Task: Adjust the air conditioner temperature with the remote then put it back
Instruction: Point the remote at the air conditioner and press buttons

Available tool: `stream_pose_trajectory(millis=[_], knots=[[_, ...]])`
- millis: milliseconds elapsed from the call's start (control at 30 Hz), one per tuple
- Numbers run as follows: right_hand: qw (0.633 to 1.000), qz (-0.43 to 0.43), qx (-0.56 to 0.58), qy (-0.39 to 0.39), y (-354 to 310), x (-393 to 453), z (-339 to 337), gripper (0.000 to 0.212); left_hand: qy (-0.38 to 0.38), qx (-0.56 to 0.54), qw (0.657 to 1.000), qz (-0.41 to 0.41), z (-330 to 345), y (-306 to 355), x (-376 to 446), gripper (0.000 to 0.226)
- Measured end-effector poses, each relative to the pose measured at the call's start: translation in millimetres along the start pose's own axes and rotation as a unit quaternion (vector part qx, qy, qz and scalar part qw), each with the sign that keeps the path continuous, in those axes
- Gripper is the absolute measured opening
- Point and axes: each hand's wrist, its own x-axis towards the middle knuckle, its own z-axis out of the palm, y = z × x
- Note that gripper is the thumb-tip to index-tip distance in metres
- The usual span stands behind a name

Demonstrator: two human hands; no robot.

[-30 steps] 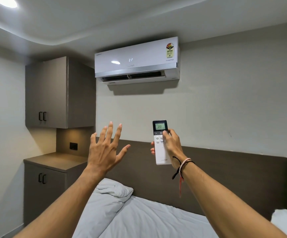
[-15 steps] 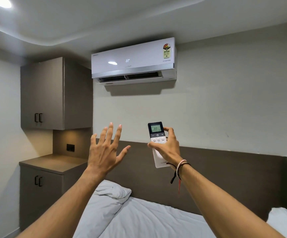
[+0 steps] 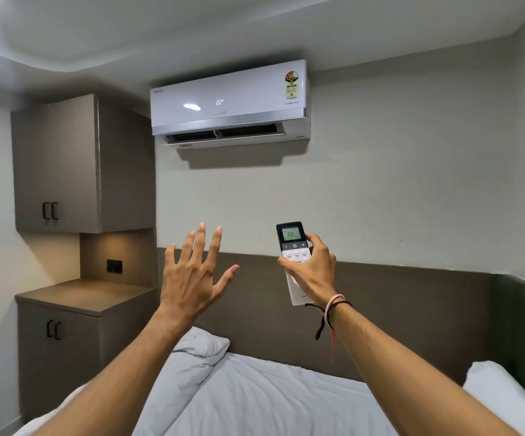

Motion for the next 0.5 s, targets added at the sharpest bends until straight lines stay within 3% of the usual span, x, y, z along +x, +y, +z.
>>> stream_pose_trajectory(millis=[267,333,433,500], knots=[[0.982,-0.011,-0.188,0.024,61,-24,-62,0.045,-0.013,-0.066,0.998,0.015,43,81,-30,0.08],[0.972,-0.005,-0.234,0.023,84,-35,-82,0.052,-0.021,-0.086,0.996,0.027,58,110,-44,0.079],[0.955,0.002,-0.296,0.018,124,-56,-111,0.079,-0.04,-0.116,0.991,0.054,85,156,-68,0.077],[0.944,0.013,-0.329,0.011,158,-75,-134,0.079,-0.053,-0.135,0.986,0.077,105,193,-87,0.077]])
